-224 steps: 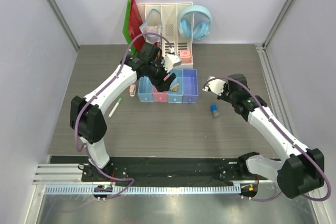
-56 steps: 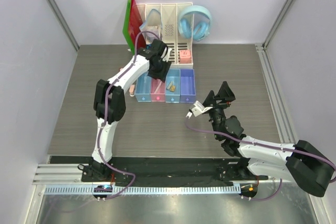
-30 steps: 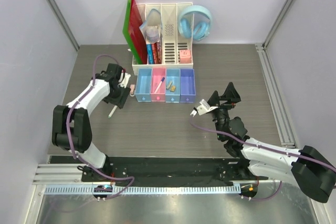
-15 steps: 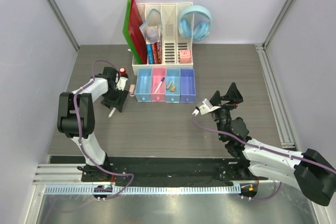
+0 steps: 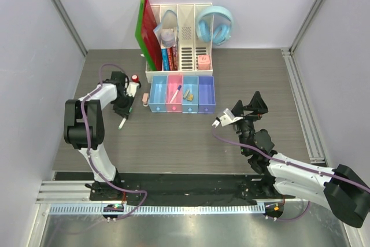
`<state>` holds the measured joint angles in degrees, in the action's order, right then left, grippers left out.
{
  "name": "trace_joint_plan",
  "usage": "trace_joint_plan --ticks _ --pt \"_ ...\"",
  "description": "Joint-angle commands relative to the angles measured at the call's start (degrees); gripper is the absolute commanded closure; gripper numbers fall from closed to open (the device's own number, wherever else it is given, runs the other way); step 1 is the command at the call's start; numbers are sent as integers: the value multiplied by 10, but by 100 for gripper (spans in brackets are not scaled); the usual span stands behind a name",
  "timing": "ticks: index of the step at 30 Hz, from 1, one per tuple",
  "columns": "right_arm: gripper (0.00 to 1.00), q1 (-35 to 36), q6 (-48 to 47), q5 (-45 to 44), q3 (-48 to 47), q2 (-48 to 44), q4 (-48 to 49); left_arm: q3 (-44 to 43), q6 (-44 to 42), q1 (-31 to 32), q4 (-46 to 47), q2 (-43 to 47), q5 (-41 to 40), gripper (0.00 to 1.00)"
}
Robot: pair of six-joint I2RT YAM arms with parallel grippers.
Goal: Sort the stationery into containers
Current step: Pick up the pen from the center of the board.
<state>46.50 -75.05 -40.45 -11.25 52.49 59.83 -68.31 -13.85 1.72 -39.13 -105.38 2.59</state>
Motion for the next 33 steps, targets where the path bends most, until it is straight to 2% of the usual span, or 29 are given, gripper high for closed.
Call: trace_joint_plan --ticks 1,5,8,15,17,19,20,21,26,30,33 --pt "1 -4 17 -9 -2 -10 29 6 -2 -1 -6 -11 36 100" --pt "1 -11 22 -7 -2 -12 27 -1 -3 -2 -41 47 85 100" --pt "1 -15 26 -6 -2 -10 25 -38 3 -1 -89 103 127 100" --pt "1 -23 22 -10 -5 -7 34 -173 40 1 -181 158 255 100" --pt "1 -26 23 -10 -4 -8 34 -183 63 9 -170 169 307 100" --pt "2 -32 24 -9 -4 -10 34 -168 134 18 -103 188 358 100" --pt "1 -32 25 -9 -4 -11 34 -145 165 24 -32 194 362 100" --pt "1 -34 25 -9 -4 -9 34 -138 206 32 -4 196 361 100" --pt "1 -40 27 -10 -4 -10 34 -133 269 111 122 165 302 100" --pt "2 -43 32 -10 -3 -12 30 -178 276 161 132 91 242 100" --pt "1 -45 33 -9 -1 -14 27 -207 283 169 143 37 213 100"
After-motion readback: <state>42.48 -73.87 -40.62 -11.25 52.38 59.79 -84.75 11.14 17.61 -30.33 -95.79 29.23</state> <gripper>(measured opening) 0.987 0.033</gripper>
